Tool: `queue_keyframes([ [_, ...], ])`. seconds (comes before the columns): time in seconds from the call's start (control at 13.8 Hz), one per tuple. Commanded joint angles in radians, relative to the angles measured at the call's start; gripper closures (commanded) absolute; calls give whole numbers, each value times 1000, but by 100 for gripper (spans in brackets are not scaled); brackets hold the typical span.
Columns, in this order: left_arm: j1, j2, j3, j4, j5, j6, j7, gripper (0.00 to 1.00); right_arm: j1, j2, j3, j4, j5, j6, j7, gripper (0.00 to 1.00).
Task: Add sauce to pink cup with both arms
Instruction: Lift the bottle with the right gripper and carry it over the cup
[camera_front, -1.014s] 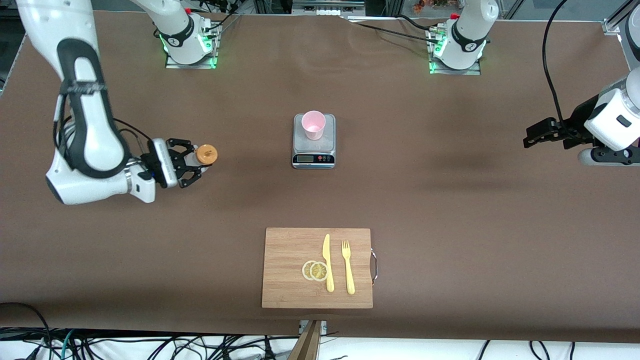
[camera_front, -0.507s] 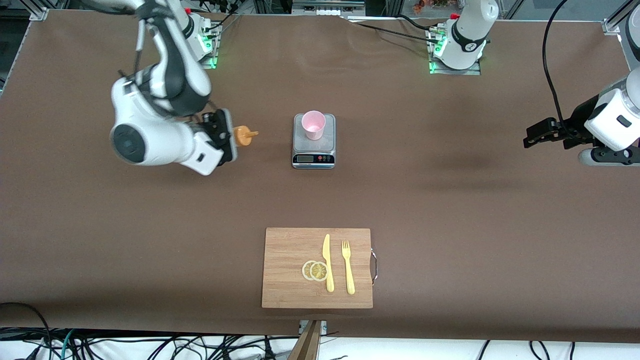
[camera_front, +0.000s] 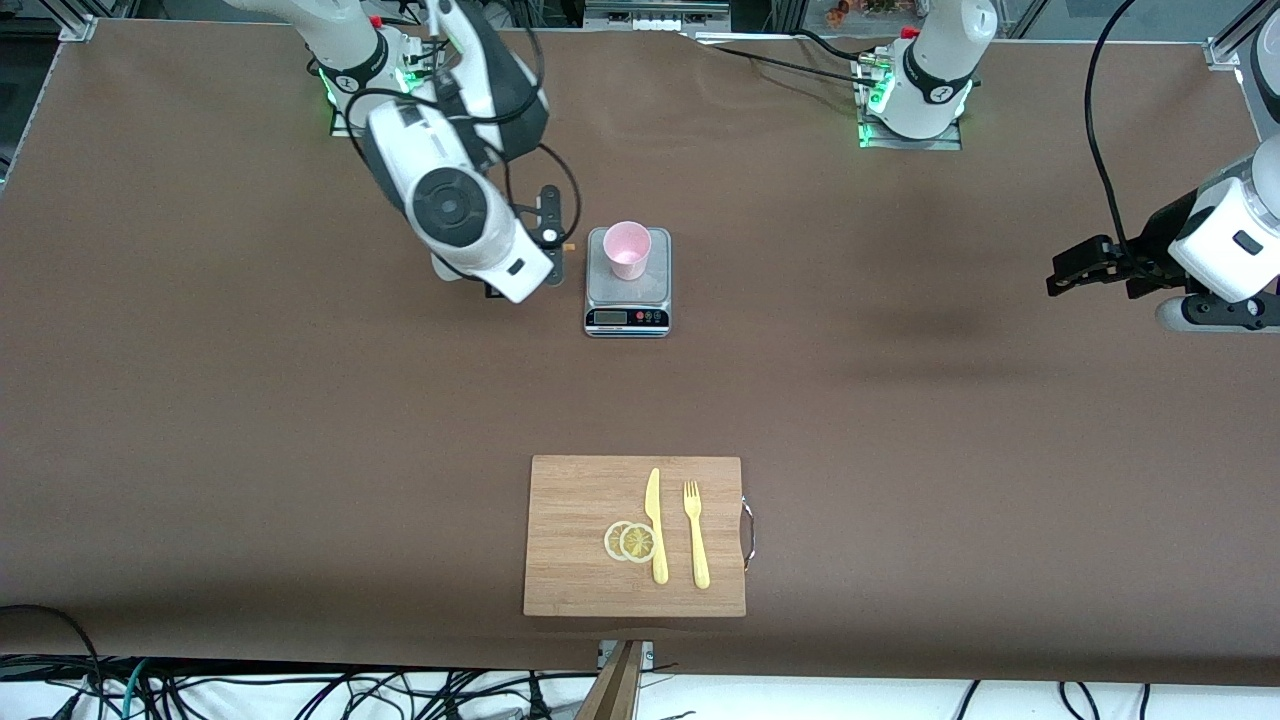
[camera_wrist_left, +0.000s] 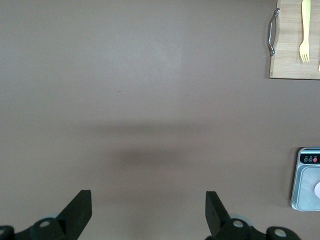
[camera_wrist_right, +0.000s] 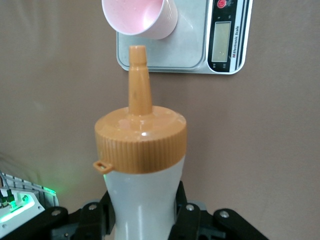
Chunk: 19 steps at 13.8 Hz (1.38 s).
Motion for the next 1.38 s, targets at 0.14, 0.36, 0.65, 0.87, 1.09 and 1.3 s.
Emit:
queue_keyframes([
  [0.14,6,12,-6,30,18,-22,21,0,84,20,-9,-24,-78,37,125,77],
  [0.36,4,12,-6,30,18,-22,20,0,172,37,-9,-24,-155,37,282,77],
  [0.65,4,12,-6,30,18,-22,21,0,232,40,-9,-23,-235,25,420,76],
  [0.87,4,12,-6,30,18,-22,20,0,261,42,-9,-21,-293,17,496,76],
  [1.09,4,12,-6,30,18,-22,20,0,322,43,-9,-18,-373,-14,607,76],
  [1.3,4,12,-6,30,18,-22,20,0,359,53,-9,-16,-410,-32,667,76],
])
